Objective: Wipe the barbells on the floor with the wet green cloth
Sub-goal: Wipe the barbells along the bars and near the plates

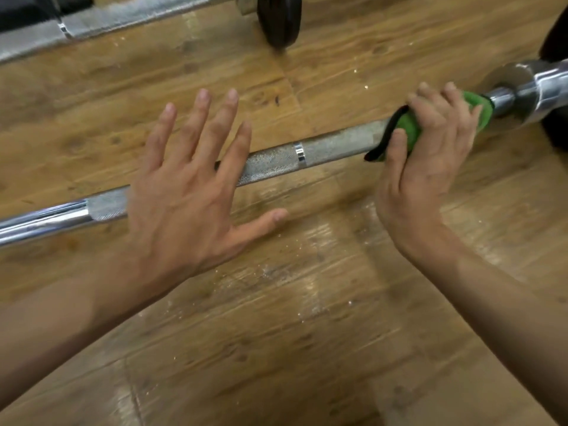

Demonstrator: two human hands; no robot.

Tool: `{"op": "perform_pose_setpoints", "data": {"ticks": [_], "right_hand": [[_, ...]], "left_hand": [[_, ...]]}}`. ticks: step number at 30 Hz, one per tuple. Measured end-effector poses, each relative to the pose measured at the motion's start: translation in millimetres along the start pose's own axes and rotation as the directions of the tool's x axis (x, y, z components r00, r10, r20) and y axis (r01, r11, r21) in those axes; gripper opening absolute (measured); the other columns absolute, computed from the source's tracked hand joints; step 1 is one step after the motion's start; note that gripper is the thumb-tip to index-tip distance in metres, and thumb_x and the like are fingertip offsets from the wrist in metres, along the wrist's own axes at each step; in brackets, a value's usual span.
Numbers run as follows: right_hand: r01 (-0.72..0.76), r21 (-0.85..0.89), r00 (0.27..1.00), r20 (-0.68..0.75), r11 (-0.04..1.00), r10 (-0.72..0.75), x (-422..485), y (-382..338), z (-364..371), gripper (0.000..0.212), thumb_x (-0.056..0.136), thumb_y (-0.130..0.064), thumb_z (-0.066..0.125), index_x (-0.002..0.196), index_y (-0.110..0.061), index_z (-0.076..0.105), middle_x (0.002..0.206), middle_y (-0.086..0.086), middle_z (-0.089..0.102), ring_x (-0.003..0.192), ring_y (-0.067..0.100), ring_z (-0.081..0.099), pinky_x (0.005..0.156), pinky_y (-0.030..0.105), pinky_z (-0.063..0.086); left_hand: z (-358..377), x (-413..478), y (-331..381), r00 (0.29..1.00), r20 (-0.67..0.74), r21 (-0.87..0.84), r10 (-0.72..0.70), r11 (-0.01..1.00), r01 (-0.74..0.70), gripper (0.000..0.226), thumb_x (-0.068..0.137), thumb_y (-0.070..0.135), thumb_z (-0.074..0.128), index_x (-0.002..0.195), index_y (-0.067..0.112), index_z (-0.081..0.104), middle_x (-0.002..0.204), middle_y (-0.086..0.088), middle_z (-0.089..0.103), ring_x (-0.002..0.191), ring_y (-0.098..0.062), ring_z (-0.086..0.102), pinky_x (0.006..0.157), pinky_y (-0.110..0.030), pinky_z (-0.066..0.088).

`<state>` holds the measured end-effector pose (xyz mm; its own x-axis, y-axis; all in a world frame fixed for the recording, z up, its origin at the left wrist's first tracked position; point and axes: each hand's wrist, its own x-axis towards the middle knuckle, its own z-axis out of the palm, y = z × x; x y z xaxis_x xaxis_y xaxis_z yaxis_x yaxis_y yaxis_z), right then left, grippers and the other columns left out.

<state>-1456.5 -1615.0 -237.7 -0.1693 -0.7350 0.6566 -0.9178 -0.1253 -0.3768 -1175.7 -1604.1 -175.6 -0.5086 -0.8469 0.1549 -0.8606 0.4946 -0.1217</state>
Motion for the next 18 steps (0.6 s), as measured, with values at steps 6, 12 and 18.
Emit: {"op": "perform_pose_setpoints", "data": {"ticks": [6,12,18], "right_hand": [[0.381,0.091,0.907,0.157,0.920,-0.391,-10,-64,15,0.034,0.111,-0.036,0.047,0.137,-0.016,0.058,0.137,0.014,0.066,0.135,0.034,0.055,0.123,0.049,0.025],[0.140,-0.044,0.972,0.198,0.989,-0.129,17,17,-28,0.038,0.111,-0.031,0.041,0.135,-0.006,0.058,0.133,0.015,0.064,0.136,0.036,0.052,0.123,0.054,0.025],[0.200,-0.031,0.936,0.300,0.979,-0.182,-14,-48,-33,0.038,0.110,-0.033,0.044,0.131,-0.008,0.064,0.132,0.014,0.065,0.135,0.036,0.053,0.124,0.054,0.026]], "left_hand": [[1,4,-1,1.000,-0.005,-0.050,-0.001,0.999,0.001,0.098,0.096,0.083,0.024,0.134,0.000,0.059,0.167,-0.015,0.033,0.157,-0.041,0.021,0.127,-0.058,0.017],[-1,-5,4,0.999,0.026,-0.041,-0.039,0.998,0.040,0.108,0.091,0.088,0.017,0.135,-0.001,0.059,0.163,-0.018,0.038,0.158,-0.040,0.018,0.128,-0.057,0.013],[-8,-21,19,1.000,0.022,-0.035,0.007,0.999,-0.007,0.111,0.092,0.088,0.017,0.153,-0.002,0.044,0.167,-0.018,0.030,0.159,-0.036,0.018,0.128,-0.055,0.015]]}}
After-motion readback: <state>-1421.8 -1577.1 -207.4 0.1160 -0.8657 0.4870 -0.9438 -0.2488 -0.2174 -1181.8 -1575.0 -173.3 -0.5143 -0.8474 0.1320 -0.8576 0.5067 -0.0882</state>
